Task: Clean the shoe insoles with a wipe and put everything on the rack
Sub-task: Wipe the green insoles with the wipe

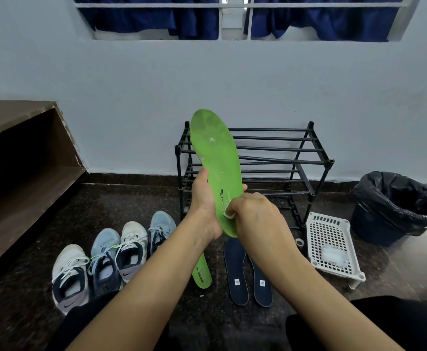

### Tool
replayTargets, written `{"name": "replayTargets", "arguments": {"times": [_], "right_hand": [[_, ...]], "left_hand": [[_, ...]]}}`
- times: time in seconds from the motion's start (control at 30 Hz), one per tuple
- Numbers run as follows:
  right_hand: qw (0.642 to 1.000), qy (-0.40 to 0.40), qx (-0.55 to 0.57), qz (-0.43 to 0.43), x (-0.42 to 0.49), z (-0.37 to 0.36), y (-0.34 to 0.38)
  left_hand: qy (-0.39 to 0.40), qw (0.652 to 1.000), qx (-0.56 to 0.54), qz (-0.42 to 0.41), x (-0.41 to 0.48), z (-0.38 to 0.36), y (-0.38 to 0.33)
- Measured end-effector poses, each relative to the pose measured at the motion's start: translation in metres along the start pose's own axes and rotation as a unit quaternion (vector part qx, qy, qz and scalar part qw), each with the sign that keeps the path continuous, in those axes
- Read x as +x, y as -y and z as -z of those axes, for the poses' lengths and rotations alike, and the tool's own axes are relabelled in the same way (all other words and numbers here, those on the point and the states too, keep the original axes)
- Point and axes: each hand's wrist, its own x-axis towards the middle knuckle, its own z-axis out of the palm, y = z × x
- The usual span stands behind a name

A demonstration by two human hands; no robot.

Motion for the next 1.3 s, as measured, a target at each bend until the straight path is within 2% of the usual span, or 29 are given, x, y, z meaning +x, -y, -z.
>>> {"name": "replayTargets", "arguments": {"times": [0.23,0.5,0.77,1.13,1.3], "right_hand": [[1.000,0.010,0.006,0.000,-0.007,-0.001,0.007],[0.999,-0.037,0.015,-0.002,0.008,-0.010,0.003],[1.000,0.006,-0.004,0.001,-0.008,-0.004,0.013],[0.998,-0.061,-0.009,0.000,0.008,-0.008,0.003],[0.999,-0.016,-0.025,0.010,-0.007,-0.002,0.009]], "left_hand": [[-0.012,1.000,0.003,0.004,-0.002,0.004,0.001],[0.003,1.000,0.026,0.001,-0.005,0.004,0.000],[-0.014,1.000,0.020,-0.006,0.000,0.007,-0.002],[0.011,1.000,0.015,0.007,-0.004,-0.001,0.001],[0.002,1.000,0.024,0.001,-0.003,-0.001,-0.002]]}}
